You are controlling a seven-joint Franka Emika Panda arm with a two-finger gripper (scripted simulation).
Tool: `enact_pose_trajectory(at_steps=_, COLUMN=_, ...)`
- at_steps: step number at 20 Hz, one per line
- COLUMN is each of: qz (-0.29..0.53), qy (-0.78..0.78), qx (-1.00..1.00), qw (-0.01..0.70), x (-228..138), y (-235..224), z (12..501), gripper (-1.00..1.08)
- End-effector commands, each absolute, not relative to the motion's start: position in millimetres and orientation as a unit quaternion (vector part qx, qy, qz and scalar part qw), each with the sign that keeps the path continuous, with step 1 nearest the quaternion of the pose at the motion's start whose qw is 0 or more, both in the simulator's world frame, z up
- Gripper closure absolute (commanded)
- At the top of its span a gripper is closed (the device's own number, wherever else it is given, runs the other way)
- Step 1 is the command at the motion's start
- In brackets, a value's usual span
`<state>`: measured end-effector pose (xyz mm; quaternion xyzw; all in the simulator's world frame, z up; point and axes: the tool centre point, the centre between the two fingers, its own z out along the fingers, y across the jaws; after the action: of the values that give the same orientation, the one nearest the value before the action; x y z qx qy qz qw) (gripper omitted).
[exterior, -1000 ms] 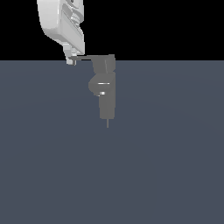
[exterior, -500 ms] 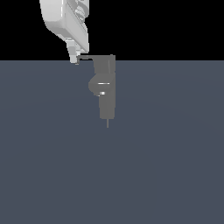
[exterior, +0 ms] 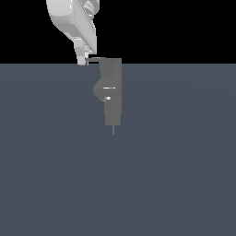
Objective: Turn on the faucet by rotating a designated handle.
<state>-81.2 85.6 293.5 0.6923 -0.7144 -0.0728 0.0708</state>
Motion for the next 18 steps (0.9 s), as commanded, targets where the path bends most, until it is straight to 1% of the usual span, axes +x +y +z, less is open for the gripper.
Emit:
enact_pose_trajectory(at_steps=1, qz=-0.072, qy=-0.720, qx=0.687, qw=0.071, x=-82, y=64, z=294, gripper=1.08)
enact_pose_trajectory(at_steps=14, qz=-0.071, qy=-0.722, qx=0.684, qw=0.068, x=-89, y=-24, z=298, gripper=1.08)
enact_pose_trajectory(at_steps=15, qz=-0.071, qy=-0.722, qx=0.684, qw=0.068, x=-89, y=-24, z=298, gripper=1.08)
enact_pose_trajectory(at_steps=16, qz=-0.073, qy=-0.711, qx=0.695, qw=0.071, x=-90, y=-1, z=295, gripper=1.08)
enact_pose_trajectory(at_steps=18, qz=-0.073, qy=-0.712, qx=0.695, qw=0.071, x=-84, y=-8, z=294, gripper=1.08)
